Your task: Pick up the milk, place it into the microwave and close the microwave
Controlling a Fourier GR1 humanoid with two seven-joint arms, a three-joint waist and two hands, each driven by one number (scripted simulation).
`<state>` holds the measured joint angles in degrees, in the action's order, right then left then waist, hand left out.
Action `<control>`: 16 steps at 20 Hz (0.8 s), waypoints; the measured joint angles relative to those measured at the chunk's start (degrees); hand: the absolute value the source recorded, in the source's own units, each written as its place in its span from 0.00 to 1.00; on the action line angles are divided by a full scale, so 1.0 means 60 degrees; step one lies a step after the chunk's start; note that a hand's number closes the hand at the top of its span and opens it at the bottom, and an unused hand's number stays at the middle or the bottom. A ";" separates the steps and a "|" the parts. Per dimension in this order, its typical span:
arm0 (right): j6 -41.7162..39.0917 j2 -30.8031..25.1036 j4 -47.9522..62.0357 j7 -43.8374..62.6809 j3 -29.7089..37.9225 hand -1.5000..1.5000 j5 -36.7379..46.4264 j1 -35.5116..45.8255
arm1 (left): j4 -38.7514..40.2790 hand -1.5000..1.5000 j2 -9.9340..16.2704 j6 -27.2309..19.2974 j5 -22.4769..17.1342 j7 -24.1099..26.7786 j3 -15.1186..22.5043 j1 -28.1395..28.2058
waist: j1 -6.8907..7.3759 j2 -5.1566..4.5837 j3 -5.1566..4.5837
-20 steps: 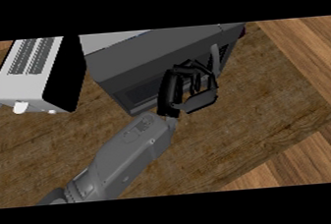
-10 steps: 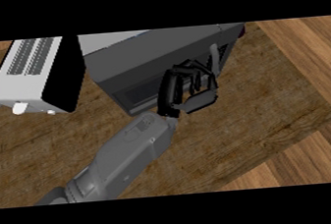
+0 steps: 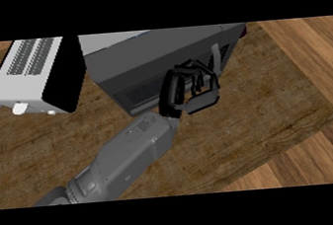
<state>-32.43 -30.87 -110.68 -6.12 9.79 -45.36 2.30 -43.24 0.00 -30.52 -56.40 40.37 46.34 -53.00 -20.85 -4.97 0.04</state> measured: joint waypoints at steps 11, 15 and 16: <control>-0.0223 -0.0332 0.0065 0.0284 -0.0019 0.00 -0.0566 0.0093 | 0.0150 1.00 -0.0002 -0.0026 -0.0322 0.0336 0.0176 -0.0104 | -0.0042 -0.0022 0.0005; -0.0327 -0.0481 0.0070 0.0340 0.0029 0.00 -0.0678 0.0157 | 0.0200 1.00 0.0000 -0.0045 -0.0445 0.0429 0.0230 -0.0140 | -0.0070 -0.0029 0.0010; -0.0355 -0.0512 0.0059 0.0353 0.0028 0.00 -0.0706 0.0180 | 0.0211 1.00 0.0000 -0.0052 -0.0469 0.0460 0.0247 -0.0147 | -0.0076 -0.0030 0.0011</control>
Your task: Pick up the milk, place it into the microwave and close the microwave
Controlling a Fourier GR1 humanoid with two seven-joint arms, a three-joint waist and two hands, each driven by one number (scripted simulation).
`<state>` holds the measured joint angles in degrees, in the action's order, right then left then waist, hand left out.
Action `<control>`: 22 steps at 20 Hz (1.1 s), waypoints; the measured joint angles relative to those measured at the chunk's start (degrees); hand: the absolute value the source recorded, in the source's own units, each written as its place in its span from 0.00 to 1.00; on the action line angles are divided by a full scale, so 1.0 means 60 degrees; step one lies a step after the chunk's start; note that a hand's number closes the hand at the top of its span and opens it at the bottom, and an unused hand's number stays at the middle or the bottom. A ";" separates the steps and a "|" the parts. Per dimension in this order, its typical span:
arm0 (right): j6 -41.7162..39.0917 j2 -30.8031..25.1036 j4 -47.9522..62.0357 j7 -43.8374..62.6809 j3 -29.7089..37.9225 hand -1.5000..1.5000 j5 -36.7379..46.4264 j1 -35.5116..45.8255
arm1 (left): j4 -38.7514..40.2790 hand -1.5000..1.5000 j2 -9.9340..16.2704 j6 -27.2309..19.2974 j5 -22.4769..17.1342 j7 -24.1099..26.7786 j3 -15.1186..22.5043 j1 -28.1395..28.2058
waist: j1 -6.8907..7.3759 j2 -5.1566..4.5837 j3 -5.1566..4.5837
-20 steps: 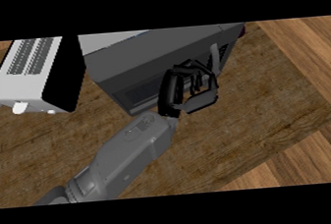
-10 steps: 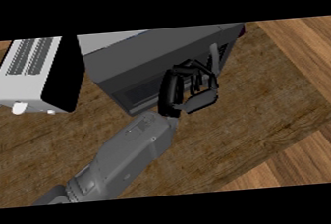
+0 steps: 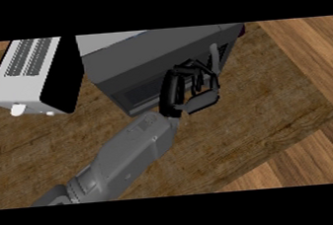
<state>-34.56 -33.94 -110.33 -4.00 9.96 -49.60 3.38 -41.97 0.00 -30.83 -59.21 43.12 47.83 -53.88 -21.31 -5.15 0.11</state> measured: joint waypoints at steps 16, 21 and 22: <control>-0.0481 -0.0384 -0.0143 0.0151 0.0004 0.00 -0.1042 0.0094 | 0.0640 1.00 -0.0018 -0.0177 -0.0090 -0.0822 0.1157 -0.0672 | 0.0215 0.0103 0.0011; -0.0447 -0.0547 -0.0229 0.0207 0.0235 0.00 -0.1223 -0.0070 | 0.0559 1.00 -0.0023 -0.0191 -0.0384 -0.1041 0.1379 -0.0689 | 0.0453 0.0156 -0.0014; -0.0453 -0.0566 -0.0252 0.0212 0.0275 0.00 -0.1259 -0.0129 | 0.0551 0.00 -0.0022 -0.0162 -0.0438 -0.1049 0.1411 -0.0673 | 0.0500 0.0167 -0.0016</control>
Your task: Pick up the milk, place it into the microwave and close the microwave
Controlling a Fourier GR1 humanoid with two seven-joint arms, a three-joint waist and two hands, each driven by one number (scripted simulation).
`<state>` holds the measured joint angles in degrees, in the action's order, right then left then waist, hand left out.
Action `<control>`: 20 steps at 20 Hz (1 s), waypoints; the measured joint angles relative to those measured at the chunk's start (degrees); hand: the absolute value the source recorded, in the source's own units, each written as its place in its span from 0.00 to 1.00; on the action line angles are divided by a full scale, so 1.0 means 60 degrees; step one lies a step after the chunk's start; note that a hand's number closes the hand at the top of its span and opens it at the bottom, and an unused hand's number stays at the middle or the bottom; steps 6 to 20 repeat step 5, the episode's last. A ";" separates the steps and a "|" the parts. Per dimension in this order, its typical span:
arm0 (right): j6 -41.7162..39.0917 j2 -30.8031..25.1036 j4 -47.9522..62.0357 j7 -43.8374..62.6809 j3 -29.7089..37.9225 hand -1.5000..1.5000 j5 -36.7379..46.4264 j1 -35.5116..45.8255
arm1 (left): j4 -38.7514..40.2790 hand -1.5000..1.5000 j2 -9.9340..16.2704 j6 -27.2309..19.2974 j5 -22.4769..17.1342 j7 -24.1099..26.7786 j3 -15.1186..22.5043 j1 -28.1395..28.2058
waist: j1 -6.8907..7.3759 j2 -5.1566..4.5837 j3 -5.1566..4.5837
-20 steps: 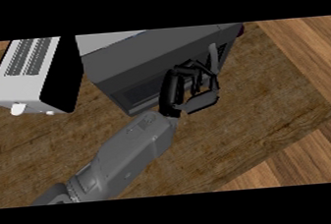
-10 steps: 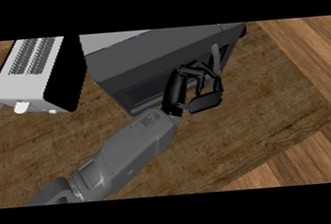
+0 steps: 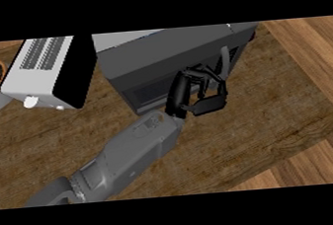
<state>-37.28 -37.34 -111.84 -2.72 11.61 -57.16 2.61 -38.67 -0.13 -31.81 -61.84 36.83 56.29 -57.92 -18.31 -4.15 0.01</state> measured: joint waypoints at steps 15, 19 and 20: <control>0.0062 -0.0109 -0.0208 0.0091 0.0161 0.00 -0.0157 -0.0306 | -0.0004 0.00 0.0003 0.0169 -0.0257 0.0083 0.0120 0.0146 | 0.0176 0.0051 -0.0023; 0.0062 -0.0109 -0.0208 0.0091 0.0161 0.00 -0.0157 -0.0306 | -0.0004 0.00 0.0003 0.0169 -0.0257 0.0083 0.0120 0.0146 | 0.0176 0.0051 -0.0023; 0.0062 -0.0109 -0.0208 0.0091 0.0161 0.00 -0.0157 -0.0306 | -0.0004 0.00 0.0003 0.0169 -0.0257 0.0083 0.0120 0.0146 | 0.0176 0.0051 -0.0023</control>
